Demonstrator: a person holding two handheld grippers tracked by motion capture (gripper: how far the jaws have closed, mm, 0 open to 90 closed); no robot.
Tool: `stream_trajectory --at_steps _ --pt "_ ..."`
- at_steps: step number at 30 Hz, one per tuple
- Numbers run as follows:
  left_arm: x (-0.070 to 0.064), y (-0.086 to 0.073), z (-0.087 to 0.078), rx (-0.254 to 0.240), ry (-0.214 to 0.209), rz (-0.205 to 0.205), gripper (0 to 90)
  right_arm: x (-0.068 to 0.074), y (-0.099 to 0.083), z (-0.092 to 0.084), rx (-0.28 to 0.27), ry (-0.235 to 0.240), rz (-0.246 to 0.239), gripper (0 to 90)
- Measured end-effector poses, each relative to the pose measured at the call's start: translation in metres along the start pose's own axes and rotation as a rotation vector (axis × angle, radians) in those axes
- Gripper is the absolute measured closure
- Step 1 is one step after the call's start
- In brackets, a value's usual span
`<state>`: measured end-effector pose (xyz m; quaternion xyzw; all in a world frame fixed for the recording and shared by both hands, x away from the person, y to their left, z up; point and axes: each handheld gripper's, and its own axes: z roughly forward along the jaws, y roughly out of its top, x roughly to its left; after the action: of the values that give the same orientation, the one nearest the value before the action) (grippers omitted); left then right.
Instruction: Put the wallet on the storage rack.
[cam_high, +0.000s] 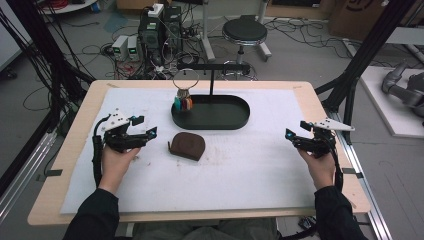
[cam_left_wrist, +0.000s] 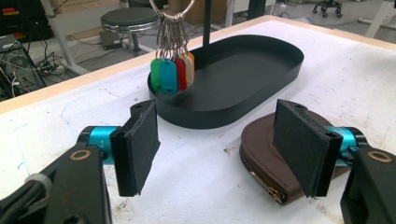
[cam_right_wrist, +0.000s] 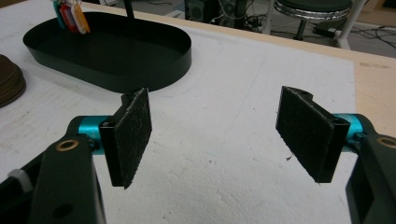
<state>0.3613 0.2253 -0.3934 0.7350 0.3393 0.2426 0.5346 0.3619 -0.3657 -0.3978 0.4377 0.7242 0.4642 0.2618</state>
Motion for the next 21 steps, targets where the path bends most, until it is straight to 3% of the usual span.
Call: stream_trajectory --at_steps 6,15,18,21 --pt "-0.001 -0.001 0.006 -0.007 -0.046 -0.014 36.7 0.002 0.0 0.001 0.004 0.001 -0.015 27.2" --pt "-0.01 0.001 0.021 0.048 -0.122 -0.075 46.3 0.002 0.0 0.001 0.009 0.013 -0.015 27.2" --pt "-0.015 0.0 0.03 0.084 -0.136 -0.083 47.8 0.004 0.0 0.0 0.012 0.015 -0.032 27.2" --pt "-0.017 -0.002 0.049 0.151 -0.143 -0.1 49.1 0.006 -0.001 -0.001 0.013 0.015 -0.038 27.4"
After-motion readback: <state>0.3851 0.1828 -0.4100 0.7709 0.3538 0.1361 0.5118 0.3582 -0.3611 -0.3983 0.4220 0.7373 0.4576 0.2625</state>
